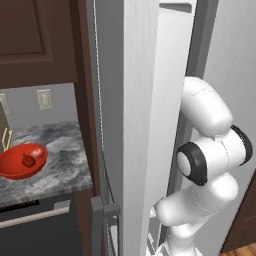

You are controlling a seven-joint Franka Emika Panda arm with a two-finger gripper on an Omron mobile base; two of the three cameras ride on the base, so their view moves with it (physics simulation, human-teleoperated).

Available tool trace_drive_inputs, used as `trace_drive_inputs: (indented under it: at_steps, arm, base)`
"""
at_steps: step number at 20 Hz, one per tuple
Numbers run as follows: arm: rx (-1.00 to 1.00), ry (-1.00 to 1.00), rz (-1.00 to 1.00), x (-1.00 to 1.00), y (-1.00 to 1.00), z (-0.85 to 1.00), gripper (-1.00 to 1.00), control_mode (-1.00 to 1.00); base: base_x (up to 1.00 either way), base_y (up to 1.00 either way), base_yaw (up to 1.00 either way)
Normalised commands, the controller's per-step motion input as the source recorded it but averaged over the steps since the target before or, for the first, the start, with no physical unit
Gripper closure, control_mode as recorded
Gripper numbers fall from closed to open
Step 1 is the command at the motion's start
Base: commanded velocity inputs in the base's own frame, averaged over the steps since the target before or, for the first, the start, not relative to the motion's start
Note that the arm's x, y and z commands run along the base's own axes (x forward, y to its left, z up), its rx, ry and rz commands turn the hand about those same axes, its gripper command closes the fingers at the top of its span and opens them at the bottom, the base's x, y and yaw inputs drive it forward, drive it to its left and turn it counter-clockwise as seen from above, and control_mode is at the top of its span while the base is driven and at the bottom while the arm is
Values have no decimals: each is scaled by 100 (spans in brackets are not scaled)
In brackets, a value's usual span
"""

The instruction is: Take the peach, bell pepper, and peach from the freezer and place them in the bowl on the counter.

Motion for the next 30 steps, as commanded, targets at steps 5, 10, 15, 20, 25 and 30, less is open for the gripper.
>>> trace_drive_inputs:
  at_steps: [5,10,15,20,25,30]
  arm:
    - [3,-13,0,-99,-7,0,100,-100]
    - [10,-4,0,-84,-62,0,100,-100]
    - [9,0,0,-91,-52,0,100,-100]
    - [5,-1,0,-100,-15,0,100,-100]
    - [0,-4,-1,-67,-17,-18,100,-100]
    - [0,-3,-2,-47,-28,-28,100,-100]
  base:
    - [0,0,0]
    - [0,0,0]
    - [0,0,0]
    - [0,0,0]
    - [0,0,0]
    - [0,0,0]
